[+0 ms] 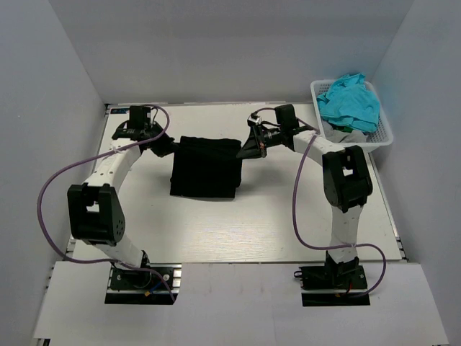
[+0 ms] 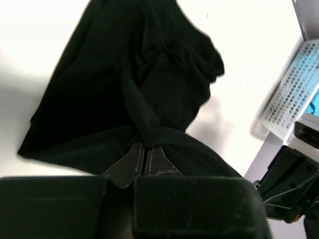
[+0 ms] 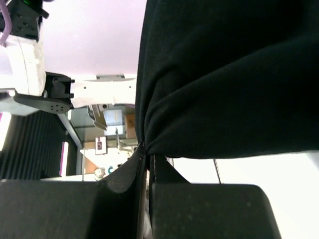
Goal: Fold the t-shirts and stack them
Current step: Fold the long partially folded tshirt into a neat square, then smooth out wrinkles on the folded tshirt
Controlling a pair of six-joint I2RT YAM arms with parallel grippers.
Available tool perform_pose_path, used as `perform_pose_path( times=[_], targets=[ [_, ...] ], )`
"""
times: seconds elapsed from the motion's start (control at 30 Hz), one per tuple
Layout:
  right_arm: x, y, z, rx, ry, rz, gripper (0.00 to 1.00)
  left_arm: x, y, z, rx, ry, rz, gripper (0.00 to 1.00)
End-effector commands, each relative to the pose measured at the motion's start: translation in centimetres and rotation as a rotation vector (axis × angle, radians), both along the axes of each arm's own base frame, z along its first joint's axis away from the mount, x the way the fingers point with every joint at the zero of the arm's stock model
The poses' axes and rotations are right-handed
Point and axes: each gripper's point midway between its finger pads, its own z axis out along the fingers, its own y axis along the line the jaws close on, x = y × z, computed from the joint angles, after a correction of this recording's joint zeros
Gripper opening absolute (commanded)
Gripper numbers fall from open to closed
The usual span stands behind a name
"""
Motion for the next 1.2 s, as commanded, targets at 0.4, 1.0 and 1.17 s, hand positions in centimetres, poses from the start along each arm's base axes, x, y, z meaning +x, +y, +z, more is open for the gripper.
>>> perform_pose_path(
  times=[0.4, 1.0, 1.17],
  targets=[
    [15.8, -0.2, -5.5, -0.019, -0.039, -0.229, 0.15, 12.6, 0.7, -1.1, 0.054, -0.111, 0.047, 0.2],
    [14.5, -2.1, -4.4, -0.635, -0.556, -0.381, 0.9, 12.8, -4.5, -0.7, -0.027, -0.237, -0.175, 1.0],
    [12.1, 4.0, -3.6, -0.375, -0.527, -0.269, 0.9, 12.0, -5.8, -3.4, -0.039, -0.175, -0.206, 1.0]
  ],
)
